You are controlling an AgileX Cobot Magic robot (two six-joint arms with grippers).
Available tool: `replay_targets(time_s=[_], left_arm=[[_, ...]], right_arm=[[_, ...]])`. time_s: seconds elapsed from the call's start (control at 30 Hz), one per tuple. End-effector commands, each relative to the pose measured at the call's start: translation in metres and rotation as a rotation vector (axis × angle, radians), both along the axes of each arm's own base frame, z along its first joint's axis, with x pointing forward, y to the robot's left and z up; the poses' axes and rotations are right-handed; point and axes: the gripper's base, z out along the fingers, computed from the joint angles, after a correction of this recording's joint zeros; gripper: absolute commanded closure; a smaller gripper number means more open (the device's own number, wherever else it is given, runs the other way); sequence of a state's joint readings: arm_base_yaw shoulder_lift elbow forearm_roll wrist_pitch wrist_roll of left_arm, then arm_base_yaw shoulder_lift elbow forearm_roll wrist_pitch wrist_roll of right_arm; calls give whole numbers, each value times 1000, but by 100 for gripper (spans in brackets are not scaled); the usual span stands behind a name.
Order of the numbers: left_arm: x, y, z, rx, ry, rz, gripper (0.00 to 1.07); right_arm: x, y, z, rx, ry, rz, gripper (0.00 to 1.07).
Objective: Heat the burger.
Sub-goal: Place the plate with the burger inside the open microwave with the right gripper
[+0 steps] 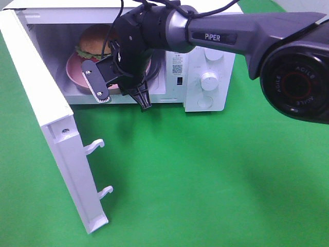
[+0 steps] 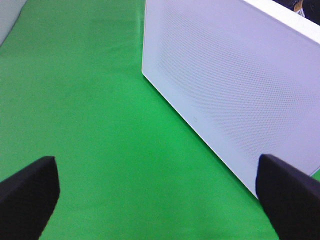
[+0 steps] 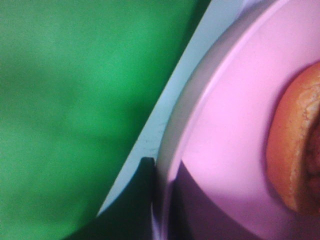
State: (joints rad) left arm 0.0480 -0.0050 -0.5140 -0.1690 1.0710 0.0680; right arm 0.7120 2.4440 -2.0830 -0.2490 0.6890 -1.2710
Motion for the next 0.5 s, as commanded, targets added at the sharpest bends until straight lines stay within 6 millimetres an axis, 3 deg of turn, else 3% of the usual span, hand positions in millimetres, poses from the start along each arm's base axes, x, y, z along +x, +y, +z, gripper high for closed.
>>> replay_targets(time_s=[0.03, 0.3, 0.5], left_arm=[[-2, 0, 0, -2, -20, 1, 7], [-2, 0, 0, -2, -20, 1, 7], [-2, 0, 0, -2, -20, 1, 7]], right_arm=[[6, 4, 15, 52, -88, 13, 106], [7, 5, 15, 63, -96, 16, 98], [7, 5, 15, 100, -80, -41, 81]])
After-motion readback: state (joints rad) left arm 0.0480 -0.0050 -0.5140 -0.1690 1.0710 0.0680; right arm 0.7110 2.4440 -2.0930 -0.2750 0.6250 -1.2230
